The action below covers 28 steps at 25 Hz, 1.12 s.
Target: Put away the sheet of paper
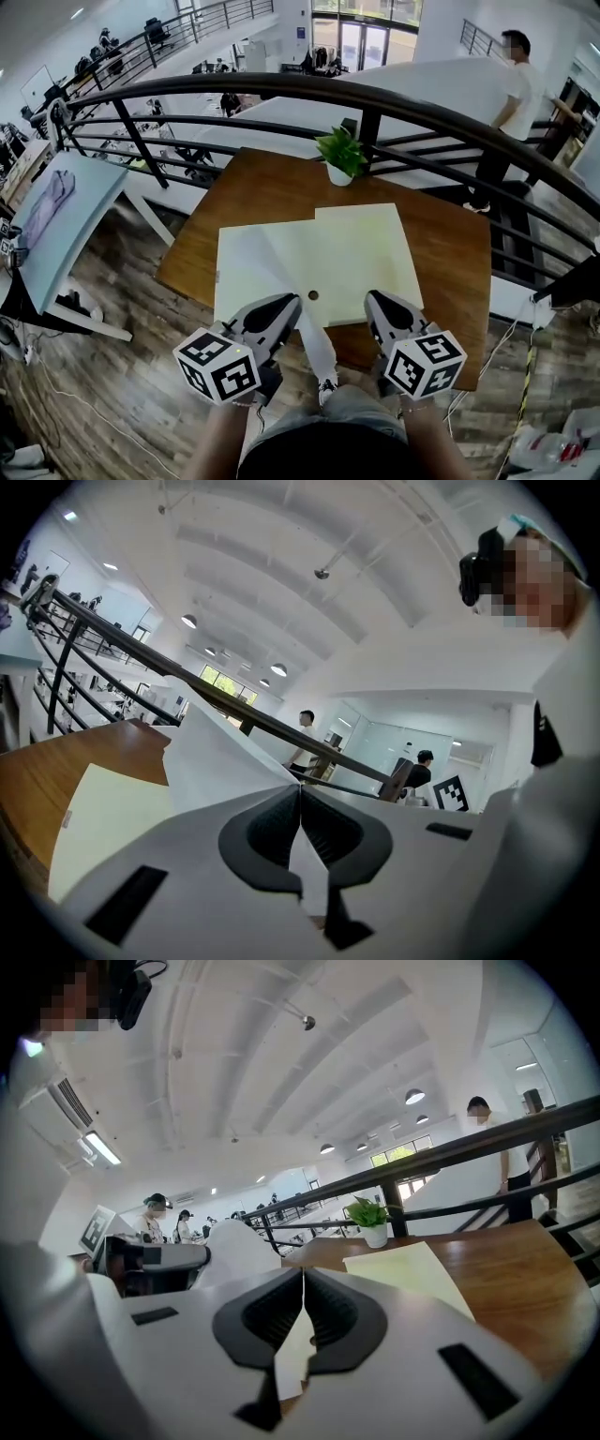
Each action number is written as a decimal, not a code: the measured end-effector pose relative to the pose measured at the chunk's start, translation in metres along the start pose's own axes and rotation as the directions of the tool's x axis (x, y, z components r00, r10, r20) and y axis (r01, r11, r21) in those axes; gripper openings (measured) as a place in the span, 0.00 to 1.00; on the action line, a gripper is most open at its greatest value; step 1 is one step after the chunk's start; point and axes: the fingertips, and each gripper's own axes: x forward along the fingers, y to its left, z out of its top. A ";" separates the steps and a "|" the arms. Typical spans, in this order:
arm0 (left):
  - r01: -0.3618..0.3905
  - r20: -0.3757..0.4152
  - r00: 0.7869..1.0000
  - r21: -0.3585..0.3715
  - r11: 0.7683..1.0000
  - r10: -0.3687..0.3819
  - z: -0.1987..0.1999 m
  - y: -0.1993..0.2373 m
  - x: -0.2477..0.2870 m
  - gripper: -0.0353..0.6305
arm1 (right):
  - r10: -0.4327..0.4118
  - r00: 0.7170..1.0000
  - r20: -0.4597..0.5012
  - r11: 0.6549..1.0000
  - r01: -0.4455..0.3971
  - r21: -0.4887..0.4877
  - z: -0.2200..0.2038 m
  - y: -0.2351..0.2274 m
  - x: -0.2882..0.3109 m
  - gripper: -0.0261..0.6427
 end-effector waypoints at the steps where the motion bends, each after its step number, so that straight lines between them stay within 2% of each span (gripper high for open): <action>1: -0.002 0.003 1.000 -0.001 1.000 0.002 0.003 0.004 0.008 0.08 | 0.005 1.000 0.000 1.000 -0.005 -0.002 0.004 -0.006 0.007 0.08; 8: -0.008 0.017 1.000 -0.010 1.000 0.008 0.019 0.019 0.056 0.08 | 0.047 0.999 -0.024 0.999 -0.048 -0.018 0.020 -0.035 0.037 0.08; 16: -0.034 0.010 0.999 0.001 0.999 0.034 0.027 0.027 0.076 0.08 | 0.082 0.996 -0.046 0.996 -0.083 -0.012 0.025 -0.046 0.050 0.08; 28: -0.001 -0.023 1.000 -0.011 1.000 0.001 0.039 0.037 0.080 0.08 | 0.039 0.999 -0.026 0.999 -0.038 0.034 0.031 -0.050 0.059 0.08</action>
